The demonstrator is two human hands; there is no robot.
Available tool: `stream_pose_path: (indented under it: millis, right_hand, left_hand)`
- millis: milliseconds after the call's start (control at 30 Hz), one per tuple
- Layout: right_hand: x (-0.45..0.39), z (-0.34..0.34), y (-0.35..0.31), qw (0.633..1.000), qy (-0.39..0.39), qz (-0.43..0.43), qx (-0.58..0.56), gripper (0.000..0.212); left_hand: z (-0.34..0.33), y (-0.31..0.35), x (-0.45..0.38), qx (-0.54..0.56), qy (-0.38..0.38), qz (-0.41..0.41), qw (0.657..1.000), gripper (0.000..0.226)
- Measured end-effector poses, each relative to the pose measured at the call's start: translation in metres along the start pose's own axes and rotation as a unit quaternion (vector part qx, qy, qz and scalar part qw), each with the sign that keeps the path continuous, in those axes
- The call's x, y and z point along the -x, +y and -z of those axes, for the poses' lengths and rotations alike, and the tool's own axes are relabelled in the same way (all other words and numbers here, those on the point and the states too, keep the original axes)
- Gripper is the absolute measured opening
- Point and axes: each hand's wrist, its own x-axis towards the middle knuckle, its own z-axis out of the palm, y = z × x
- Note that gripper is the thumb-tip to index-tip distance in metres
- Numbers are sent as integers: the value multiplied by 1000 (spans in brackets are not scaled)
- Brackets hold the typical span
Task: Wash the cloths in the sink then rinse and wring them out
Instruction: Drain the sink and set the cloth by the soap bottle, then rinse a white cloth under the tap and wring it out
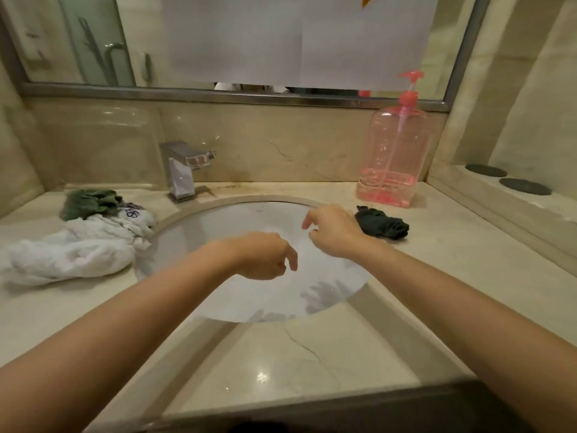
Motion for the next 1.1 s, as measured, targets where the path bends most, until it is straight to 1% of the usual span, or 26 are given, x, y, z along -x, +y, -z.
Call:
stream_pose_path:
  millis: [67,133,167,233,300,333,367,433,500,600,700,767,833,900,1000,1100]
  right_hand:
    - [-1,-13,-21,998,-44,52,6,29]
    - [-5,-28,-30,989,-98,67,87,31]
    - [-9,-33,-29,977,-141,52,152,35]
    - [-14,-41,-15,936,-233,-17,264,40]
    - [-13,-43,2,889,-292,-69,346,46]
    - [-10,-44,11,872,-298,-75,381,48]
    - [-9,-44,17,864,-289,-70,406,49]
    - [-6,-43,28,871,-248,-67,418,49]
    - [-5,-37,37,888,-212,-91,398,50]
    - [-1,-29,56,922,-171,-126,325,47]
    - [7,-24,69,936,-158,-180,258,49]
    - [11,-22,68,946,-145,-191,221,47]
    - [13,-24,62,960,-108,-151,211,43]
    - [15,-26,48,975,-85,-92,182,39]
    - [16,-29,15,993,-78,-9,85,31]
    - [12,-33,-30,994,-94,63,2,27]
  left_hand:
    - [-3,-17,27,11,1,30,999,35]
    - [-11,-37,57,18,4,62,998,35]
    - [-15,-47,72,26,7,78,997,35]
    - [-24,-64,96,45,12,107,993,33]
    - [-30,-74,108,54,12,128,990,32]
    - [-33,-77,109,60,14,132,989,31]
    - [-35,-78,108,66,20,133,989,31]
    - [-36,-75,101,81,38,131,987,29]
    - [-36,-66,89,99,49,122,986,28]
    - [-29,-44,64,112,70,92,987,29]
    - [-18,-16,42,111,92,69,987,32]
    - [-12,-1,31,108,99,58,988,33]
    - [-8,5,26,110,103,57,987,33]
    - [-6,5,28,108,103,61,987,32]
    - [-5,-1,42,92,106,76,987,31]
    - [-8,-18,67,70,115,115,984,31]
